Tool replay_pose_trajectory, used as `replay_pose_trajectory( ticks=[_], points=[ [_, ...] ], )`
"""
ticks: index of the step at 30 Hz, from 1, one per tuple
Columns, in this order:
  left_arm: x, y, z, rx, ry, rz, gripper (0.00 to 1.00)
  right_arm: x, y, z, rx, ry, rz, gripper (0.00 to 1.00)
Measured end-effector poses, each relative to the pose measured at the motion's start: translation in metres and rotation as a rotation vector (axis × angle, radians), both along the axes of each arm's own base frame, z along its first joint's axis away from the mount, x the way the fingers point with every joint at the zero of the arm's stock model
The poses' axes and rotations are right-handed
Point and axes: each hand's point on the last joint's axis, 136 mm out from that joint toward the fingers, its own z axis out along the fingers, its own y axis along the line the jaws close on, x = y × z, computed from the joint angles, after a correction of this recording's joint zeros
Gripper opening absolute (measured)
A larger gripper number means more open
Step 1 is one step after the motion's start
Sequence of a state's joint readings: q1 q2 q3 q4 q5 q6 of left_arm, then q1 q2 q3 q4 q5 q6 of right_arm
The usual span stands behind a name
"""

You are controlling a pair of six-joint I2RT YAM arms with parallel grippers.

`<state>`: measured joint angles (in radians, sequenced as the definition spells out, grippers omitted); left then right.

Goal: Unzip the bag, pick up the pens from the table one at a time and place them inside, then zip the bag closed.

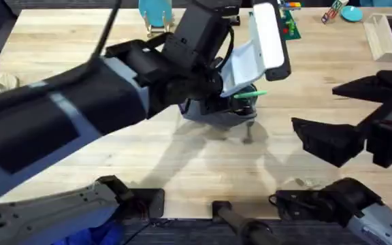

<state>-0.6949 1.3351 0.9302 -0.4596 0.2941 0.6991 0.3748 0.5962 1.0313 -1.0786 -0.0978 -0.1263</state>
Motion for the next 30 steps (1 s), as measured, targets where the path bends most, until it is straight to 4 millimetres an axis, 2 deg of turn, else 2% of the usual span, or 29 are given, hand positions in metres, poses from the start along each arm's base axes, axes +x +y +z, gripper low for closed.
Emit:
replay_pose_trajectory(
  ticks=[5,12,24,26,27,29,30],
  points=[
    [0.0,0.001,-0.012,0.029,0.02,-0.009,0.042,0.0,0.0,0.0,0.0,0.0,0.0,0.998],
    [0.002,0.016,-0.03,0.112,0.045,0.006,0.042,0.0,0.0,0.0,0.008,0.005,-0.008,0.998],
    [0.015,0.03,-0.031,0.147,0.024,0.061,0.058,0.0,0.0,0.0,0.01,0.006,-0.01,0.998],
    [0.016,0.031,-0.032,0.155,0.017,0.062,0.23,0.0,0.0,0.0,0.01,0.006,-0.01,0.998],
    [0.017,0.033,-0.032,0.161,0.012,0.067,0.691,0.0,0.0,0.0,0.009,0.006,-0.01,0.998],
    [0.018,0.033,-0.032,0.163,0.011,0.07,0.955,0.0,0.0,0.0,0.01,0.006,-0.01,0.998],
    [0.018,0.033,-0.032,0.163,0.01,0.07,0.982,0.0,0.0,0.0,0.009,0.006,-0.01,0.998]
  ],
)
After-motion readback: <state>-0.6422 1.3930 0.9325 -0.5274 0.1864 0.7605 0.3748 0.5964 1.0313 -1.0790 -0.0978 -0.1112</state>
